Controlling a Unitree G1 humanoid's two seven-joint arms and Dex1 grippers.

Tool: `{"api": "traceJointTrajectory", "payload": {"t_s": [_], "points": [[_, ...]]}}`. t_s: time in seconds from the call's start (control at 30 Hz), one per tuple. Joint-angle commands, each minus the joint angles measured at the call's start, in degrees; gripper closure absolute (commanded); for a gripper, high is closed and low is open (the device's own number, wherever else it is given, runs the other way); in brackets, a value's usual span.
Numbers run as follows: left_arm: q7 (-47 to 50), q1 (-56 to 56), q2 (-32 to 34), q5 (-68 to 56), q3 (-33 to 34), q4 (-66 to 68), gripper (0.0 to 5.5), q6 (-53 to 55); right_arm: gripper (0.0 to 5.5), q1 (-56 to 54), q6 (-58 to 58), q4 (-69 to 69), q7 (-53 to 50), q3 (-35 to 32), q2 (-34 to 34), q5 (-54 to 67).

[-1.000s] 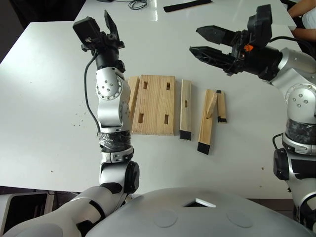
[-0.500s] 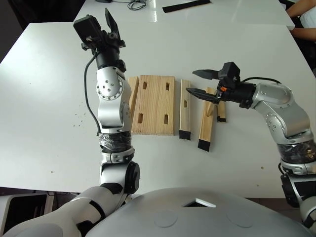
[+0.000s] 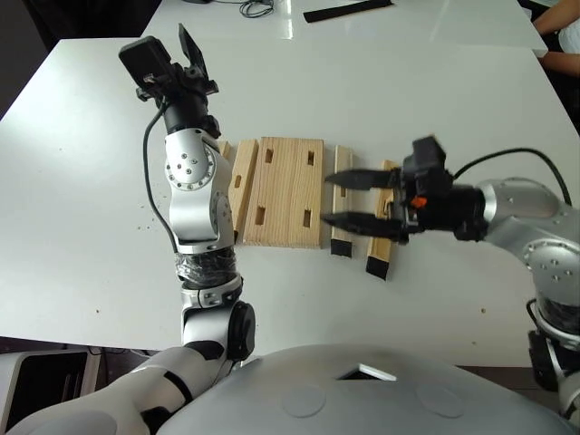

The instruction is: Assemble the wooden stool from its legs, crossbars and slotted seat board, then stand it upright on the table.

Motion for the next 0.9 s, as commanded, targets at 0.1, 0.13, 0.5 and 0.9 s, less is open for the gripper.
{"api": "traceJointTrajectory", "payload": {"t_s": [0.1, 0.13, 0.5, 0.9], "points": [[4.5, 6.1, -10.1, -4.0, -2.7, -3.6, 2.87, 2.4, 2.61, 8.0, 4.0, 6.4, -9.1, 4.7, -3.1, -12.2], [5.4, 6.9, -11.4, -4.4, -3.3, -3.6, 2.87, 2.2, 2.61, 8.5, 6.4, 6.5, -11.1, 3.2, -2.1, -10.7], [17.3, 14.1, -14.2, -5.0, -4.5, -6.7, 2.87, -7.7, 2.61, -5.1, 22.0, 14.4, -20.5, -1.5, -0.5, -12.6], [18.6, 11.5, -11.5, -7.8, -5.7, -3.7, 2.87, -10.4, 2.38, -10.1, 24.4, 16.1, -22.9, -0.2, 1.9, -16.3]]}}
